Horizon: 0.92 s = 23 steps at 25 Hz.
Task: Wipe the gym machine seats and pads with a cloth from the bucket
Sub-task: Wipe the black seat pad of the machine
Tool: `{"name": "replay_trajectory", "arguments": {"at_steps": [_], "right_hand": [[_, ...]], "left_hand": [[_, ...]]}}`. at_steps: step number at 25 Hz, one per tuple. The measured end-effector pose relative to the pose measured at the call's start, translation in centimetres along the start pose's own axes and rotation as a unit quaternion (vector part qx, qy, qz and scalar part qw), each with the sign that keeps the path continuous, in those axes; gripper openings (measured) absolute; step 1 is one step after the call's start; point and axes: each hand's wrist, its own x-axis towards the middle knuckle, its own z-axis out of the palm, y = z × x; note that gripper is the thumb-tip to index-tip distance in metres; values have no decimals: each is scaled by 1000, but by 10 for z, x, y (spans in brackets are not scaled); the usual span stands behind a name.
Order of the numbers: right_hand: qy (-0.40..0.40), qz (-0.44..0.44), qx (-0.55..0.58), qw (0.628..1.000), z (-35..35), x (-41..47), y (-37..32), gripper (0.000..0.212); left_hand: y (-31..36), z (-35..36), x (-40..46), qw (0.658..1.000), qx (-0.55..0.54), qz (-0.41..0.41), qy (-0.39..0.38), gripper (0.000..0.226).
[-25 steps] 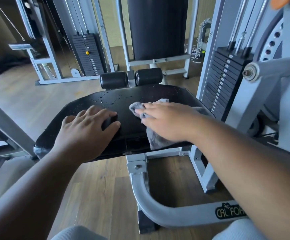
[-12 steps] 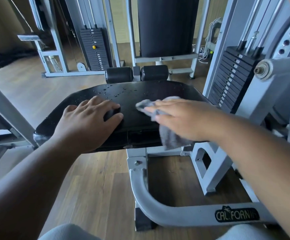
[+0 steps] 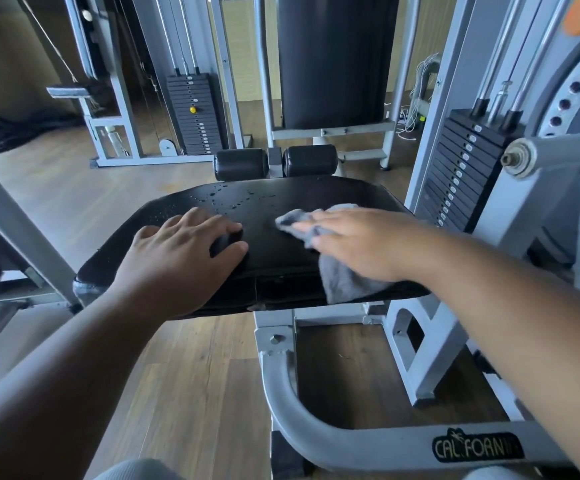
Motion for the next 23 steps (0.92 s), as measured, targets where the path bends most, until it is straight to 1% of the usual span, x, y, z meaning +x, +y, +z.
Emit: {"name": "replay_trajectory", "arguments": {"at_steps": [2,3,4,6,8,9,10,11,13,14,15,16,17,19,21,23], "right_hand": [[-2,108,-16,994,-8,21,15,44],[7,134,-23,991,-7,37,9,43],[16,130,-30,991,-3,46,-7,43],[33,31,-19,999,17,49,-43,45],[80,-38,-31,996,28,23,-58,47],[112,-44,-39,992,27,6,-51,46],[144,-28,-60,987,25,-7,-37,46],[181,14,-96,979,26,-15,-24,45],[276,96,-143,946,33,-25,-6,47],[311,108,-151,932,38,-25,-7,48],[339,101,-151,923,44,-22,-13,49],[352,85,-147,920,50,-18,-26,47],[362,67,-151,917,58,-10,-41,43],[363,36,-140,920,73,13,-87,37],[354,-12,-130,926,85,35,-132,36],[359,-42,-152,920,96,47,-151,39]], "left_hand": [[1,0,2,1000,-4,1,4,55],[2,0,2,1000,-4,1,4,52],[1,0,1,1000,-5,1,3,49],[0,-1,-1,1000,-7,0,5,45],[-1,-2,-1,1000,-16,2,7,44],[-2,-2,0,1000,-28,8,3,45],[-4,-3,0,999,-46,17,2,46],[-8,-7,-2,997,-69,24,6,46],[-25,-13,-11,993,-97,32,51,39],[-39,-14,-16,992,-93,20,82,36],[-55,-14,-21,991,-88,-4,104,33],[-70,-13,-25,988,-99,-32,115,31],[-82,-10,-27,982,-133,-56,118,30],[-92,-4,-27,965,-217,-71,132,31],[-90,0,-28,961,-218,-70,155,38],[-89,-1,-30,967,-187,-62,159,42]]}}
